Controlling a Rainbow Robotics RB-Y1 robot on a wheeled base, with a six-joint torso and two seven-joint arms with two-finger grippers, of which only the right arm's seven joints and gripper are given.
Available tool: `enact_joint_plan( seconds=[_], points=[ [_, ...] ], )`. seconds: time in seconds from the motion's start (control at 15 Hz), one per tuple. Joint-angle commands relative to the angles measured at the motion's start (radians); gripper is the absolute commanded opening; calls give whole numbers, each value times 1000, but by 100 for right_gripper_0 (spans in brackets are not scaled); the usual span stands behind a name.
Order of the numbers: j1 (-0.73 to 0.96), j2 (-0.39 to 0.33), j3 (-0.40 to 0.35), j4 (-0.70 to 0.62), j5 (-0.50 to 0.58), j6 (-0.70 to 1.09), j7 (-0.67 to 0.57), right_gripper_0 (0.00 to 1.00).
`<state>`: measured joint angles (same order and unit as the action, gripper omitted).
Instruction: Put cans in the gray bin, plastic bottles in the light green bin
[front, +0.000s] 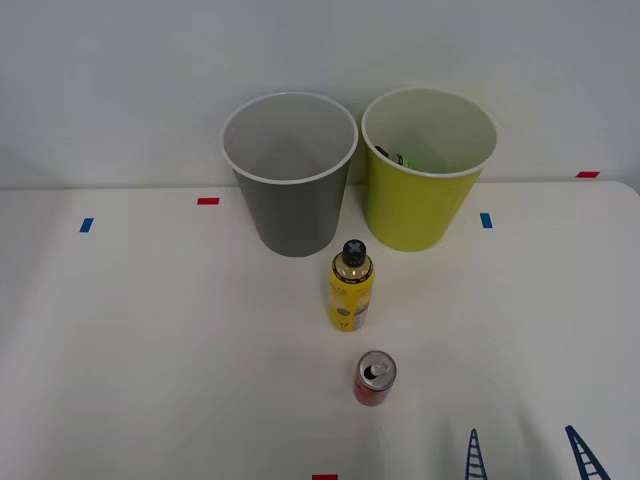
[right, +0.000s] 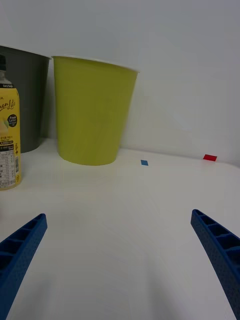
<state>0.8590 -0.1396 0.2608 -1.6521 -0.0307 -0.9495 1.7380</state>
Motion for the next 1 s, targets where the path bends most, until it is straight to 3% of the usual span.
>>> enact_joint_plan(
  seconds=[0.07, 1.0],
  points=[
    [0, 0, 0, 0, 0, 0, 0, 100],
    [0, 0, 0, 0, 0, 0, 0, 100]
  ],
)
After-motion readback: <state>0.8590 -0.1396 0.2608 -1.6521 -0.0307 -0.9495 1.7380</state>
